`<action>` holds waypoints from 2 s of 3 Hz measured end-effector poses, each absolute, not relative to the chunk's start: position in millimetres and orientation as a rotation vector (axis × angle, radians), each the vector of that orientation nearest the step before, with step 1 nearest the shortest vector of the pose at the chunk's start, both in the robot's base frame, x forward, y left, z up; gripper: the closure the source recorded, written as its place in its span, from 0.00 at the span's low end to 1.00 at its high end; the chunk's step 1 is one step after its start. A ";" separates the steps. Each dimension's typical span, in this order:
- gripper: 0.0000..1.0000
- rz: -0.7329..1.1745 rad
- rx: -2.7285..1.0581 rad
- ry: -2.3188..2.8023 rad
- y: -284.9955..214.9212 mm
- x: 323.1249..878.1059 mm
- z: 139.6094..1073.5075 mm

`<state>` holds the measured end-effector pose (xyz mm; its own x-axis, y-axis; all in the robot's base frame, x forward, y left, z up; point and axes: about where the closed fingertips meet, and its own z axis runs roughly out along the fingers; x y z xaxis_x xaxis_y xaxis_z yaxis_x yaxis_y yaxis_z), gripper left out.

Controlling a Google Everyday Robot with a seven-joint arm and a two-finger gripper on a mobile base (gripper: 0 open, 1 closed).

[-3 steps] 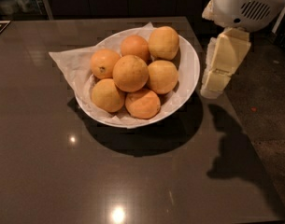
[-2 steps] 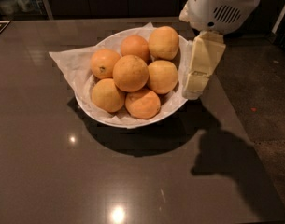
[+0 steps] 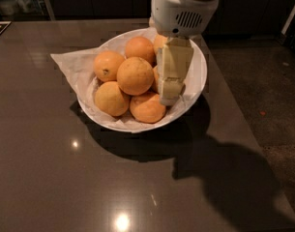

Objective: Pick orange from white bowl

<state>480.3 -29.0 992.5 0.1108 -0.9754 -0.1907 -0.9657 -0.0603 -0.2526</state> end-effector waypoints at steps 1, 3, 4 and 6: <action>0.02 -0.051 -2.096 1.912 -20.0 486.6 988.1; 0.08 -0.047 -2.119 1.929 -7.5 498.9 977.8; 0.14 -0.040 -2.135 1.934 -1.8 504.9 971.3; 0.24 -0.016 -2.181 1.936 11.2 513.3 955.9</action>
Offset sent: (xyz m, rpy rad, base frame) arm 0.0162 0.0169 -0.0234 -0.0666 0.0705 -0.0016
